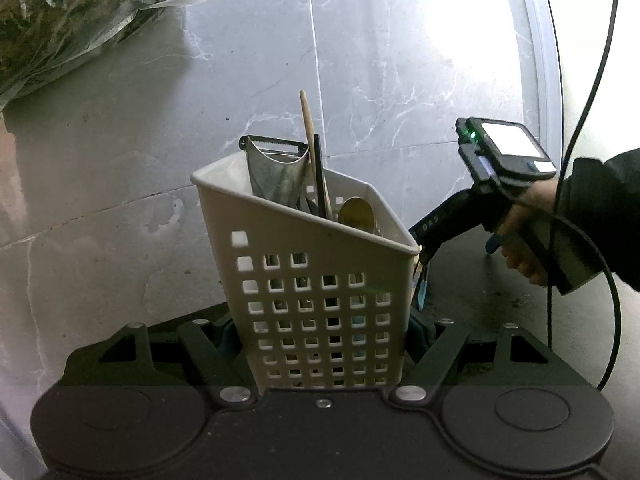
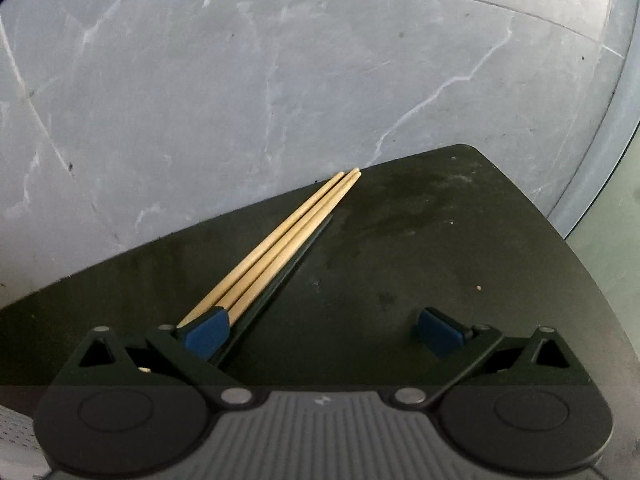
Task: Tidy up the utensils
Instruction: 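Lower the wooden chopstick into the caddy and open the right tool, then grasp a dark chopstick from the table with the right tool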
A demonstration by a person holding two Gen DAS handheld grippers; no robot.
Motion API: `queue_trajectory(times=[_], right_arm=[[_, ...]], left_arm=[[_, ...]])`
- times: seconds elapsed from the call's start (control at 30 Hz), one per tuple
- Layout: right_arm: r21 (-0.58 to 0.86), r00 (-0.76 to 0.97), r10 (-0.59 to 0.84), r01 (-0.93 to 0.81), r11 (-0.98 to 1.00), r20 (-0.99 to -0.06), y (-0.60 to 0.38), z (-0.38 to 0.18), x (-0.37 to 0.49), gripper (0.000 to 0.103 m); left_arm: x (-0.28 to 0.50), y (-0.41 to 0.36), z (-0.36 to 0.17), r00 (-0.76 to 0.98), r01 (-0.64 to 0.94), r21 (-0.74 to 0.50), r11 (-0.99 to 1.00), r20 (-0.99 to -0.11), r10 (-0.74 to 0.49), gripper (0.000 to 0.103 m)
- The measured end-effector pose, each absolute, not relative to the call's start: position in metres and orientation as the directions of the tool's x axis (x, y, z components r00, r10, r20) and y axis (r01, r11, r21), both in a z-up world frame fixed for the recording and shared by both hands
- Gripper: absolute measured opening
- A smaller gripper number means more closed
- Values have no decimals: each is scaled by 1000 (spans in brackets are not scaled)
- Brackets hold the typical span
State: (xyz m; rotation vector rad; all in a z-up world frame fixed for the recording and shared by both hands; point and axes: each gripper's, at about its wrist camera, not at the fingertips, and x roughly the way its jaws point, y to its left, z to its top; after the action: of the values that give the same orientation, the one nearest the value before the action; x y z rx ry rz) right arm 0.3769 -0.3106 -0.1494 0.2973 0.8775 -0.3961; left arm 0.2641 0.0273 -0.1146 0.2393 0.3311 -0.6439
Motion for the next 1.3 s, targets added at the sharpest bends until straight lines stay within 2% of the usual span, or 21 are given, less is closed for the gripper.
queue_trajectory(times=[0.17, 0.37, 0.8, 0.9, 1.3], right_arm=[[37, 566, -250, 446, 894, -786, -304, -153, 378, 102], [108, 607, -219, 455, 884, -764, -309, -147, 372, 102], [74, 589, -238, 455, 888, -772, -302, -146, 384, 102], [109, 591, -220, 469, 876, -776, -303, -145, 385, 102], [103, 593, -230, 473, 875, -772, -302, -147, 380, 102]], left_arm=[[264, 27, -114, 750, 621, 116, 775, -373, -546, 78], [265, 27, -115, 749, 624, 120, 773, -374, -547, 78], [265, 27, -115, 749, 623, 120, 773, -374, -547, 78], [265, 27, -115, 749, 624, 121, 772, -375, -547, 78], [267, 26, -115, 748, 625, 119, 772, -376, -547, 78]])
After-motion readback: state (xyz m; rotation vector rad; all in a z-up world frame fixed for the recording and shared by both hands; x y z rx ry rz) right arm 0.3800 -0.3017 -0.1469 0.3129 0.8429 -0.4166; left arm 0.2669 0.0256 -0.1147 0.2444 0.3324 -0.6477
